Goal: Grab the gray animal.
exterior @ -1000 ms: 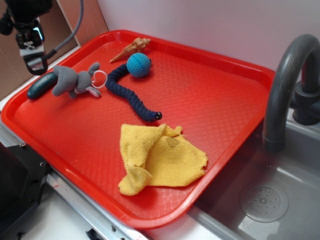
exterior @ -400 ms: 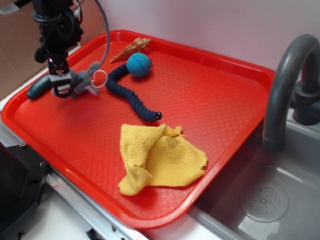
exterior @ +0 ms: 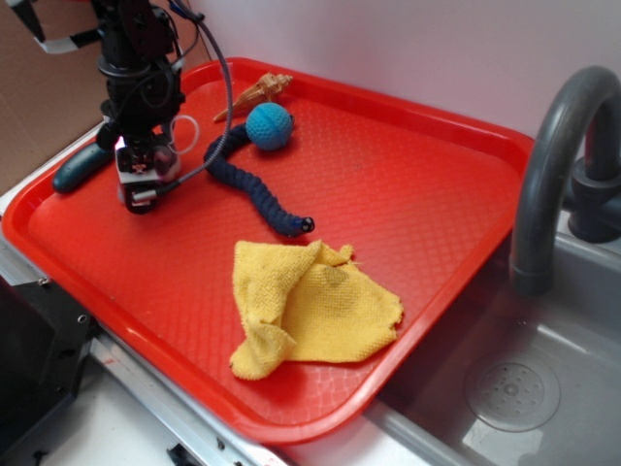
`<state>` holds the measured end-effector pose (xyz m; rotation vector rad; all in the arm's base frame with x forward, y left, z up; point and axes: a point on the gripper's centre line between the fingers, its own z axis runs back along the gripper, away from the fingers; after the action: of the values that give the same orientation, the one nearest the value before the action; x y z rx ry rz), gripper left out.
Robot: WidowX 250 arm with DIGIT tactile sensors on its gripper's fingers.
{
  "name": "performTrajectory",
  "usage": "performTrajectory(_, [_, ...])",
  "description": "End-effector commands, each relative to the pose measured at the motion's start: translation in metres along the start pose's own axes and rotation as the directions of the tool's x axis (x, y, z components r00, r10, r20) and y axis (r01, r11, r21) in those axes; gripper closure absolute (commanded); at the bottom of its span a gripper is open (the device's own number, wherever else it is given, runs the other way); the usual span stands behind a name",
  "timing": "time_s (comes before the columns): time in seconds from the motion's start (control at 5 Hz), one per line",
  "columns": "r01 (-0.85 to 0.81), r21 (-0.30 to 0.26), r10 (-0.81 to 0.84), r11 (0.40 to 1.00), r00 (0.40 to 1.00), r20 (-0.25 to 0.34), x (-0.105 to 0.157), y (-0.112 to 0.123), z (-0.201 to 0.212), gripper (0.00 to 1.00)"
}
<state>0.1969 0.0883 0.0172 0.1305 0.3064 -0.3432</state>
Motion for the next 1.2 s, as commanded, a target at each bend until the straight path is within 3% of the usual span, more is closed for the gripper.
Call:
performTrajectory(0.0, [-0.038, -0.023, 0.039, 0.999, 0.998, 0.039, -0.001, 0.007, 0.000, 1.00])
performTrajectory(0.2, [-0.100, -0.066, 0.102, 0.993, 0.995, 0.024, -0.010, 0.006, 0.017, 1.00])
performTrajectory(0.4, [-0.262, -0.118, 0.268, 0.958, 0.963, 0.032, -0.025, -0.003, 0.066, 1.00])
performTrajectory(0.6, [-0.355, -0.205, 0.368, 0.912, 0.929, 0.032, -0.039, -0.023, 0.113, 1.00])
performTrajectory(0.8, [-0.339, -0.335, 0.364, 0.879, 0.931, 0.014, -0.043, -0.053, 0.145, 1.00])
performTrajectory(1.0, [-0.358, -0.360, 0.404, 0.862, 0.912, 0.061, -0.057, -0.089, 0.188, 1.00])
